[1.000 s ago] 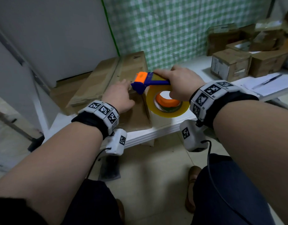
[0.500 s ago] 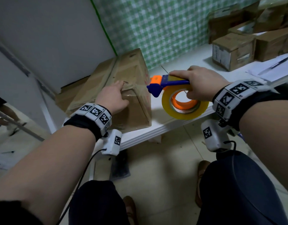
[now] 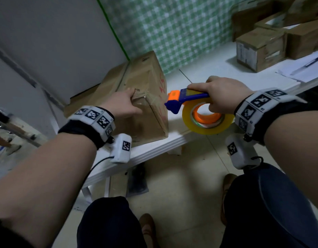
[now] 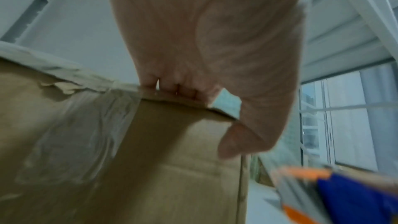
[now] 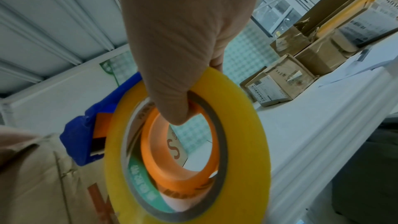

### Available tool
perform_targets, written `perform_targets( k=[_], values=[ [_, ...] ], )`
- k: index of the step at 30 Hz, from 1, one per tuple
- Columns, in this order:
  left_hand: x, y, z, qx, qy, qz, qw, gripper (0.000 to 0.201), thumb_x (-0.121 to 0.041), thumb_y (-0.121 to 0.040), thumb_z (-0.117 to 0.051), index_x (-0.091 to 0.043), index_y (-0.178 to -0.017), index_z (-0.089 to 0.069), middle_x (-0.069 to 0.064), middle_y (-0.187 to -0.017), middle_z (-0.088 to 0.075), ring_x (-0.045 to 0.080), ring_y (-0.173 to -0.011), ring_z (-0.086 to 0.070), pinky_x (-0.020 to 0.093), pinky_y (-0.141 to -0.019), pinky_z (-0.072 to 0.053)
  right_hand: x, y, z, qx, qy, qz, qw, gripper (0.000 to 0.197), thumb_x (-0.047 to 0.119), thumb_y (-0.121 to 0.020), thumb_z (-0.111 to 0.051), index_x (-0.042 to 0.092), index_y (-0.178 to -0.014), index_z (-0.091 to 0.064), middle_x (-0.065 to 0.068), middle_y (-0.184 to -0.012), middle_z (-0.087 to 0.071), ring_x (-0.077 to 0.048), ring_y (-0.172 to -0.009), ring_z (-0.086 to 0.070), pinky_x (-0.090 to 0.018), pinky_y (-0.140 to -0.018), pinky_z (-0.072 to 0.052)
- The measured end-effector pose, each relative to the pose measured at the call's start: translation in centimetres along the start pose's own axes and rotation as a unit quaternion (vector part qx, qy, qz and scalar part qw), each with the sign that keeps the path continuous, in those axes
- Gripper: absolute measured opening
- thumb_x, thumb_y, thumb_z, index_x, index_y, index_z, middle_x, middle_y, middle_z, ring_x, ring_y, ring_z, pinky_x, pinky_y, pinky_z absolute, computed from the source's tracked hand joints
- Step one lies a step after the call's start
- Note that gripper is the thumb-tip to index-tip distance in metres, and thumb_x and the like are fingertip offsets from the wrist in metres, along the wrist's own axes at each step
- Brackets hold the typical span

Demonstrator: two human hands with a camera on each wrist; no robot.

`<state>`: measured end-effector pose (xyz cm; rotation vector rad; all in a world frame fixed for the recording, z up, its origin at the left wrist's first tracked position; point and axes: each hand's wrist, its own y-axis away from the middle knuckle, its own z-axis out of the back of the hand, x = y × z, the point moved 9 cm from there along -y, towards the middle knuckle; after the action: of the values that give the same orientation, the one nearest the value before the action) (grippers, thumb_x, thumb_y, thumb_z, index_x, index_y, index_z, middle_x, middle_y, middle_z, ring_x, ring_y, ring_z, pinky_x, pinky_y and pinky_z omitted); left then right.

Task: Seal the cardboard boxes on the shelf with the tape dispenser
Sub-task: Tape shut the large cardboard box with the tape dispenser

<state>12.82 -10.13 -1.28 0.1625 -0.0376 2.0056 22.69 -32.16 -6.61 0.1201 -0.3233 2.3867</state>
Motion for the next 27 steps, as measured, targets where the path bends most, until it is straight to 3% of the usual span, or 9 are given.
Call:
perform_targets(
  k=[3, 5, 6, 8, 10, 16, 19, 24, 27],
  values=[
    [0.1, 0.0, 0.0, 0.106, 0.081, 0.017, 0.991, 0.093, -0.061, -0.06, -0.064, -0.016, -0.138, -0.044, 0.01, -0.144, -0.044, 0.026, -0.126, -0.045, 0.034, -0.105, -0.036, 1.0, -0.2, -0.7, 0.019, -0.002, 0.009, 1.0, 0.075, 0.01, -0.081, -0.055, 0.048, -0.14, -0.028, -0.005, -0.105, -0.049, -0.027, -0.084, -0.055, -0.033, -0.06, -0.043],
    [-0.8, 0.1, 0.2, 0.12, 0.166, 0.037, 0.978, 0.07, -0.066, -0.053, -0.062, -0.021, -0.106, -0.065, 0.009, -0.123, -0.06, 0.023, -0.102, -0.059, 0.033, -0.088, -0.045, 1.6, -0.4, -1.0, 0.028, -0.007, 0.012, 1.0, 0.074, 0.01, -0.082, -0.054, 0.049, -0.139, -0.029, -0.004, -0.103, -0.047, -0.026, -0.082, -0.053, -0.033, -0.06, -0.043],
    [-1.4, 0.0, 0.2, 0.115, 0.171, 0.04, 0.978, 0.058, -0.068, -0.062, -0.06, -0.021, -0.096, -0.067, 0.01, -0.118, -0.063, 0.024, -0.097, -0.06, 0.032, -0.085, -0.045, 1.9, -0.5, -1.1, 0.03, -0.009, 0.015, 0.999, 0.072, 0.01, -0.082, -0.053, 0.049, -0.138, -0.03, -0.003, -0.101, -0.046, -0.026, -0.081, -0.052, -0.033, -0.06, -0.042],
    [-2.2, -1.0, 0.4, 0.08, 0.071, 0.043, 0.993, 0.056, -0.063, -0.087, -0.043, -0.015, -0.103, -0.066, 0.016, -0.121, -0.06, 0.03, -0.107, -0.055, 0.034, -0.089, -0.04, 2.4, -0.8, -1.0, 0.032, -0.008, 0.019, 0.999, 0.07, 0.01, -0.084, -0.052, 0.049, -0.139, -0.03, -0.002, -0.099, -0.043, -0.025, -0.08, -0.05, -0.033, -0.06, -0.041],
    [-3.2, -1.4, 0.7, 0.033, -0.028, 0.053, 0.998, 0.056, -0.051, -0.097, -0.034, -0.004, -0.108, -0.063, 0.021, -0.122, -0.057, 0.035, -0.108, -0.053, 0.035, -0.084, -0.04, 2.7, -1.0, -0.8, 0.039, -0.001, 0.022, 0.999, 0.07, 0.01, -0.086, -0.051, 0.048, -0.14, -0.03, -0.001, -0.099, -0.042, -0.025, -0.081, -0.049, -0.032, -0.061, -0.041],
    [-4.2, -1.8, 0.6, 0.007, -0.074, 0.073, 0.995, 0.028, -0.034, -0.086, -0.052, -0.009, -0.073, -0.059, 0.005, -0.067, -0.049, 0.02, -0.06, -0.046, 0.029, -0.049, -0.033, 3.7, -1.8, -0.3, 0.065, 0.015, 0.037, 0.997, 0.07, 0.006, -0.087, -0.05, 0.047, -0.14, -0.031, 0.001, -0.098, -0.043, -0.023, -0.082, -0.051, -0.032, -0.059, -0.041],
    [-4.2, -1.7, 0.6, -0.001, -0.079, 0.08, 0.994, 0.03, -0.034, -0.084, -0.054, -0.014, -0.063, -0.049, 0.004, -0.064, -0.047, 0.017, -0.055, -0.042, 0.027, -0.046, -0.03, 4.3, -2.6, -0.4, 0.085, 0.015, 0.04, 0.995, 0.07, 0.004, -0.086, -0.05, 0.046, -0.139, -0.034, 0.003, -0.094, -0.045, -0.021, -0.081, -0.052, -0.028, -0.051, -0.038],
    [-4.6, -1.9, 0.2, 0.009, -0.082, 0.077, 0.994, 0.024, -0.033, -0.078, -0.059, -0.013, -0.065, -0.055, 0.006, -0.068, -0.055, 0.021, -0.061, -0.053, 0.028, -0.055, -0.041, 4.5, -3.9, -0.3, 0.116, 0.028, 0.043, 0.992, 0.069, 0.002, -0.085, -0.052, 0.04, -0.141, -0.038, 0.008, -0.094, -0.048, -0.017, -0.082, -0.052, -0.022, -0.05, -0.035],
    [-5.0, -1.9, 0.2, 0.015, -0.087, 0.077, 0.993, 0.024, -0.03, -0.081, -0.057, -0.012, -0.065, -0.054, 0.006, -0.067, -0.054, 0.02, -0.059, -0.051, 0.03, -0.055, -0.04, 4.9, -5.4, -0.5, 0.159, 0.072, 0.056, 0.983, 0.059, 0.002, -0.093, -0.047, 0.028, -0.144, -0.038, 0.0, -0.109, -0.055, -0.017, -0.086, -0.049, -0.018, -0.051, -0.032]
  ],
)
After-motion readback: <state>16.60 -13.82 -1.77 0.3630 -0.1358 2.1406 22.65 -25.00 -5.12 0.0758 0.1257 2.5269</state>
